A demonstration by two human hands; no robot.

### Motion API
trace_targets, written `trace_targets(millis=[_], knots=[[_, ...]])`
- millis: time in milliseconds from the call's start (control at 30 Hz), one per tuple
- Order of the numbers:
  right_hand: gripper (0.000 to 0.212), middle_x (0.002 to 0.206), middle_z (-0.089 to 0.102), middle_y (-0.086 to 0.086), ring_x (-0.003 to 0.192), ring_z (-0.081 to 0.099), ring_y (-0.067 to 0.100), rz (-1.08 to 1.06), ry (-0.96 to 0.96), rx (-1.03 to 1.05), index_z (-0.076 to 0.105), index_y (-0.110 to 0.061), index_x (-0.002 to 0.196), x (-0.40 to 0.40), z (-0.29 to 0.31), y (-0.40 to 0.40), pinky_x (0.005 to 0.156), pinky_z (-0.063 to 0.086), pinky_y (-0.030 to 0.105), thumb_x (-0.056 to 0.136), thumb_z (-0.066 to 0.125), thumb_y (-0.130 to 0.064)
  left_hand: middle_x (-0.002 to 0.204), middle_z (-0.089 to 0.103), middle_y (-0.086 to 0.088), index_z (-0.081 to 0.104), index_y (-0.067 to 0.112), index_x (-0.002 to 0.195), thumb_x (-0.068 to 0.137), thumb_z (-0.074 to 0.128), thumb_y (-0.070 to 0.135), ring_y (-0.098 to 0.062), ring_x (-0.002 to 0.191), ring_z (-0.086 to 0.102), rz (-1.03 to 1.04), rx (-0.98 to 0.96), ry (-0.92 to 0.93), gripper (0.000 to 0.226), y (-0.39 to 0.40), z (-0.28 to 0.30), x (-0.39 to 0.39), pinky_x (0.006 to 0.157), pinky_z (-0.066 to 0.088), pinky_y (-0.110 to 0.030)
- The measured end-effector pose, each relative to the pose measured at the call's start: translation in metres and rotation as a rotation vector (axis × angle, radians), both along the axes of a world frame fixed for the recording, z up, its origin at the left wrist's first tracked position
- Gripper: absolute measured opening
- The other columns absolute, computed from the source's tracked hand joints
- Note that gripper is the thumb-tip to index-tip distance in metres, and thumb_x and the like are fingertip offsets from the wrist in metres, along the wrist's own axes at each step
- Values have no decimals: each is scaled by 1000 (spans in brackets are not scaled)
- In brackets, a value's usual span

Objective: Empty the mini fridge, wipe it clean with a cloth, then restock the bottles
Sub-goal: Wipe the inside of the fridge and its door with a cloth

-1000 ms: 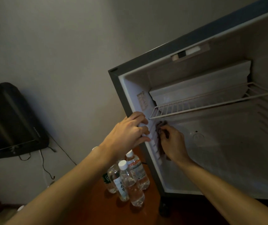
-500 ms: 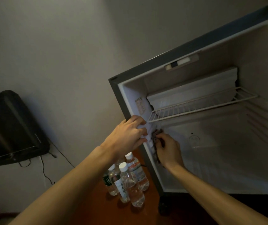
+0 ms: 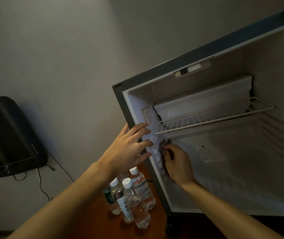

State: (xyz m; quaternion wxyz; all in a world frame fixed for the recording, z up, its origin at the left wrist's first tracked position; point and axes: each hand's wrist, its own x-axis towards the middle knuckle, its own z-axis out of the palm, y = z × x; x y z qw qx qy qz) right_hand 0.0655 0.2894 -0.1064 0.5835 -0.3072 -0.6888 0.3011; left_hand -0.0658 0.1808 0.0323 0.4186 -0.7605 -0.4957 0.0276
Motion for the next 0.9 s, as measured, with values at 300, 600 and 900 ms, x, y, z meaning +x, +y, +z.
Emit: trace_targets(millis=[300, 600, 900], knots=[[20, 103, 72, 7, 93, 65, 23, -67, 11, -3, 71, -12, 105, -12, 6, 38, 82, 49, 28, 95, 55, -6, 138, 58, -1, 72, 27, 119, 98, 46, 57, -25, 148, 30, -49, -39, -34, 45, 9, -4, -9, 103, 43, -58], [17, 90, 57, -11, 80, 53, 4, -29, 33, -6, 66, -20, 98, 1, -7, -25, 68, 38, 2, 97, 53, -7, 133, 62, 1, 74, 28, 116, 95, 47, 58, -25, 144, 35, -26, -20, 3, 45, 5, -1, -1, 101, 45, -57], [20, 89, 60, -10, 78, 54, -4, 2, 10, -31, 63, -27, 92, 4, -6, -23, 68, 39, 4, 97, 54, -10, 130, 65, 1, 73, 25, 119, 90, 64, 56, -27, 138, 43, -33, 29, 49, 43, 10, -2, -4, 97, 47, -55]])
